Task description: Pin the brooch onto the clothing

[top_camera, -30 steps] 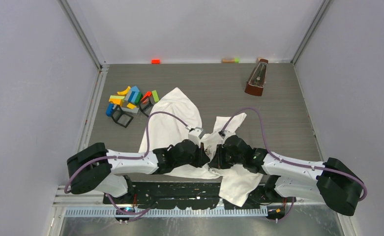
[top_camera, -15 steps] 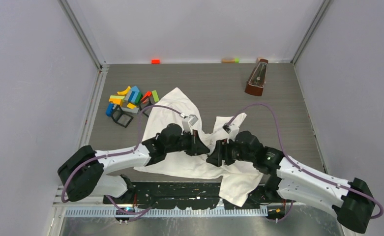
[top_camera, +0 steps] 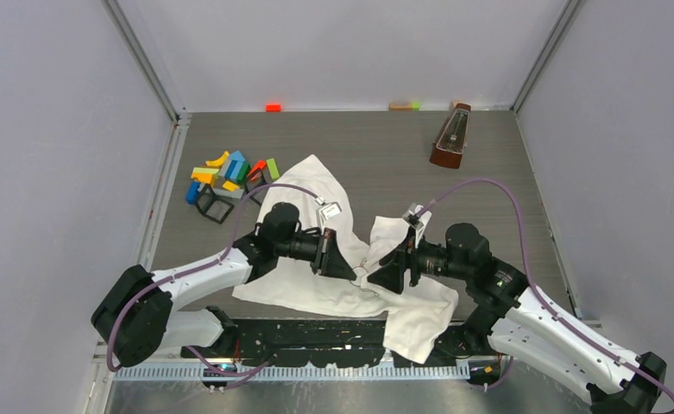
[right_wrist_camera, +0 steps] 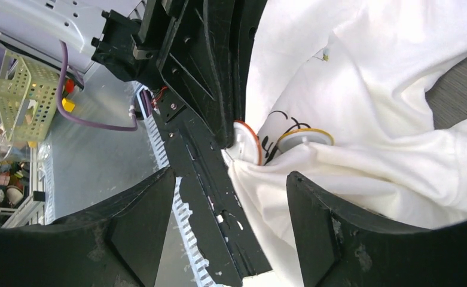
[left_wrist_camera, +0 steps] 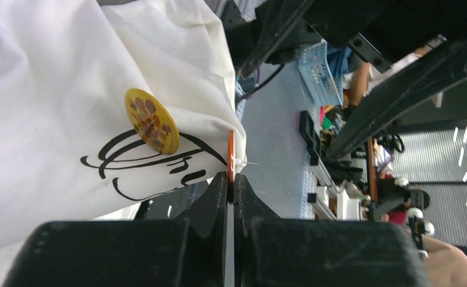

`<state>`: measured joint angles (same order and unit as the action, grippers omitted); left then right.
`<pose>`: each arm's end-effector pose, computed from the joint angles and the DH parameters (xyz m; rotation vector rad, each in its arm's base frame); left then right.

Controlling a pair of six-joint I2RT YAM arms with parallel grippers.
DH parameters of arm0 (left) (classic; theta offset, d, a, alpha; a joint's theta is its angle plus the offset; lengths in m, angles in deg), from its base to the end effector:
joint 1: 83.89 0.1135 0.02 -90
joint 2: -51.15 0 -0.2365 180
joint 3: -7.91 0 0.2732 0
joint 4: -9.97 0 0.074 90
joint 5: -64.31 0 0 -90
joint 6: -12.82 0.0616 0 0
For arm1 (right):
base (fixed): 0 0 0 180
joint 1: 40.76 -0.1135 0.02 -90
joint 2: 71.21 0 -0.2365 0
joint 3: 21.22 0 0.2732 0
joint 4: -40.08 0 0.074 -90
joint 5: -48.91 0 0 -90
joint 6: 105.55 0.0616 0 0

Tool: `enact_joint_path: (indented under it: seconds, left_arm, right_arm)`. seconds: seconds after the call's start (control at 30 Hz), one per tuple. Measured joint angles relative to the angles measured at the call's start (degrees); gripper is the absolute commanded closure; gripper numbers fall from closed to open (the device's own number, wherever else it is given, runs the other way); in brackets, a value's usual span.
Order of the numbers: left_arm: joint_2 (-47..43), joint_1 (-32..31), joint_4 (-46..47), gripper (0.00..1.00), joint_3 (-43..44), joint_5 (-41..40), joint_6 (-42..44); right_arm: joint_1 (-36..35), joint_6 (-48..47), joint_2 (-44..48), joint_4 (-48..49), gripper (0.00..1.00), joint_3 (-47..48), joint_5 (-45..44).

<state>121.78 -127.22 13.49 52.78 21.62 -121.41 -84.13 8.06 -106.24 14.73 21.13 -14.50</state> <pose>0.1833 -0.2352 0.1741 0.6296 2.2043 -1.7173 0.1410 0.1712 0.2441 -0.6868 1.9271 1.2053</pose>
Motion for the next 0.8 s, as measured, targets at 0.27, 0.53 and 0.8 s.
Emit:
enact_joint_path:
  seconds: [0.27, 0.53, 0.8]
  left_arm:
    - [-0.4, 1.0, -1.5, 1.0, 0.3, 8.3, 0.0]
    - [-0.4, 1.5, -2.0, 1.0, 1.3, 11.9, 0.0]
    - [-0.4, 1.6, -2.3, 1.0, 1.6, 13.4, 0.2]
  right_arm:
    - [0.1, -1.0, -1.4, 5.5, 0.27, -2.5, 5.7]
    - [0.1, -0.6, -5.5, 11.1, 0.4, -3.5, 11.3]
    - [0.1, 1.2, -10.3, 15.7, 0.52, -4.5, 15.1]
